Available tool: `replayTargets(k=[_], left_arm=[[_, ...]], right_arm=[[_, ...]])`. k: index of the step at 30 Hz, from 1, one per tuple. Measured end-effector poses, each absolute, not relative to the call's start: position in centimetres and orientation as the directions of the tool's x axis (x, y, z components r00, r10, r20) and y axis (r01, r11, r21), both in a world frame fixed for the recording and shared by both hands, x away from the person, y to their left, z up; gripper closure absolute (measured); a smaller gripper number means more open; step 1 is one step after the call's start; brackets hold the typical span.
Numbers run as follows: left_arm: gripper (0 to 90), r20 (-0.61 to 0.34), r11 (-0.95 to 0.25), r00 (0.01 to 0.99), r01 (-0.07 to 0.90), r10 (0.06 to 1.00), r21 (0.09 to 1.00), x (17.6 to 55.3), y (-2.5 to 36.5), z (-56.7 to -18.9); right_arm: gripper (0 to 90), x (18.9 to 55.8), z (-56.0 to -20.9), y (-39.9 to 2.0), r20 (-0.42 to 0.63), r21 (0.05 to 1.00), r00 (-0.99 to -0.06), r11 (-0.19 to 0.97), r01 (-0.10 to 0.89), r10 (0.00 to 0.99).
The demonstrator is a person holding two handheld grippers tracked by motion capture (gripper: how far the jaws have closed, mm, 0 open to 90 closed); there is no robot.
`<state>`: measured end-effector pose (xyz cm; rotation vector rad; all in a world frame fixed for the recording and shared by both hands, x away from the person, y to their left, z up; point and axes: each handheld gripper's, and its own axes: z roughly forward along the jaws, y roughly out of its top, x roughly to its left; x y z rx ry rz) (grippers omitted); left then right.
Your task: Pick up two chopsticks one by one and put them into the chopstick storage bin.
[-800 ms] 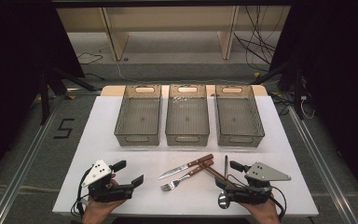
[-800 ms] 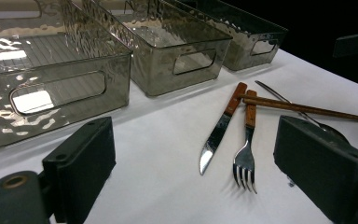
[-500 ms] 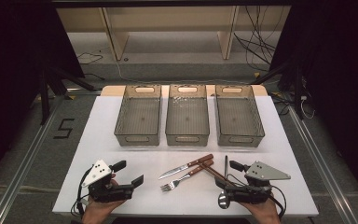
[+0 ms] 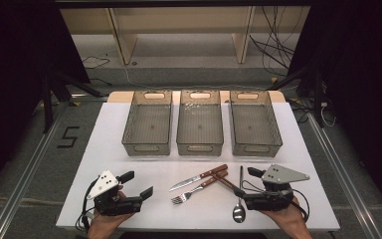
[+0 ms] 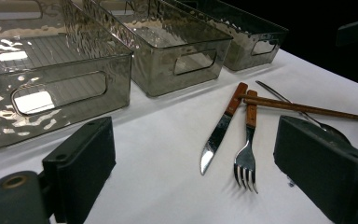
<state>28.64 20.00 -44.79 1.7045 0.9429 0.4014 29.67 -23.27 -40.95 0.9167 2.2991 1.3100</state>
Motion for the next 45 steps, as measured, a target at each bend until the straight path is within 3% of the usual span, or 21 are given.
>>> replayTargets(k=[12, 22, 35, 45], left_arm=[[12.3, -0.181, -0.096, 0.627, 0.382, 0.757, 0.919, 28.6, 19.9, -44.8], [12.3, -0.181, -0.098, 0.628, 0.383, 0.757, 0.918, 28.7, 19.9, -44.7], [12.3, -0.177, -0.101, 0.626, 0.382, 0.759, 0.919, 28.7, 20.0, -44.7], [12.3, -0.178, -0.101, 0.625, 0.385, 0.76, 0.918, 28.7, 20.0, -44.8]], right_arm=[[24.7, 31.8, -39.3, -24.3, -0.052, 0.714, -0.75, 0.55, 0.434, 0.66], [28.5, 33.7, -40.7, -23.6, -0.068, 0.564, -0.771, 0.661, 0.494, 0.634], [42.5, 35.0, -43.0, -23.6, -0.025, 0.423, -0.775, 0.709, 0.564, 0.631], [55.4, 35.2, -43.8, -23.6, 0.013, 0.373, -0.78, 0.721, 0.584, 0.625]])
